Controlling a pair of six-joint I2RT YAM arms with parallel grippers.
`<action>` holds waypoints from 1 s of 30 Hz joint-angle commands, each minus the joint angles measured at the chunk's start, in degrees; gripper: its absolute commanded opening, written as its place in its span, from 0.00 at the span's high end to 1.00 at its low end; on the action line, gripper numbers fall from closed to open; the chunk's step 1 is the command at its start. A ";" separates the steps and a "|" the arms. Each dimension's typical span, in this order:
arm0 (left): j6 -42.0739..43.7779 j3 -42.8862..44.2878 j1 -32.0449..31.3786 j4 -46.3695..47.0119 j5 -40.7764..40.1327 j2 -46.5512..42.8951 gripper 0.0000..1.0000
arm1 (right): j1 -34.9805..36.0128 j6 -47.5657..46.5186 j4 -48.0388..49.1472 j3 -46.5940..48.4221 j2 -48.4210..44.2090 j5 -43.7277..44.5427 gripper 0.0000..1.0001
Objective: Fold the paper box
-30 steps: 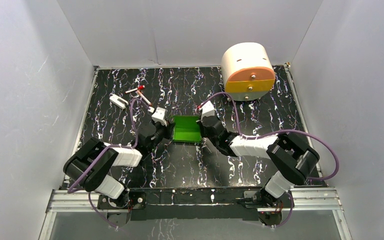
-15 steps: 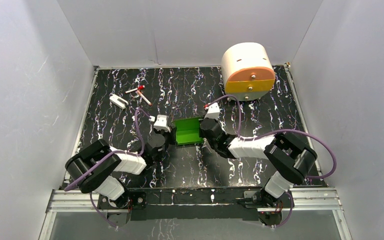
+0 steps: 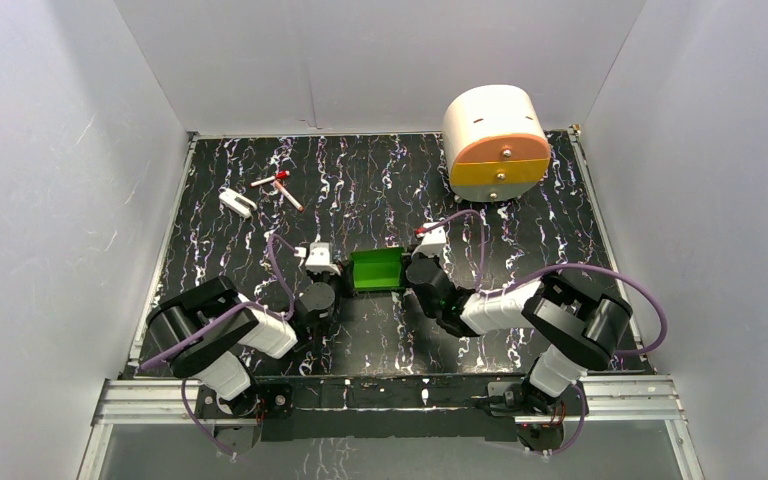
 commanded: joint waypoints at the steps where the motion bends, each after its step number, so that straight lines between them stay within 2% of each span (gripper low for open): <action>1: -4.35 -1.67 -0.99 -1.30 -0.66 0.90 1.00 | 1.34 0.99 -0.22 -2.01 1.24 -1.91 1.00; 6: -5.67 -0.97 -2.19 -1.38 -0.11 -0.57 1.00 | 1.91 0.72 -0.63 -1.18 1.36 -1.19 1.00; 22: -12.70 -2.82 -2.77 -0.96 -2.63 5.52 1.00 | 2.99 0.22 3.91 -5.35 1.96 -0.03 1.00; 30: -14.27 -6.84 -2.79 -0.94 -1.55 0.64 0.96 | 3.41 -1.32 7.32 -8.02 3.26 1.12 1.00</action>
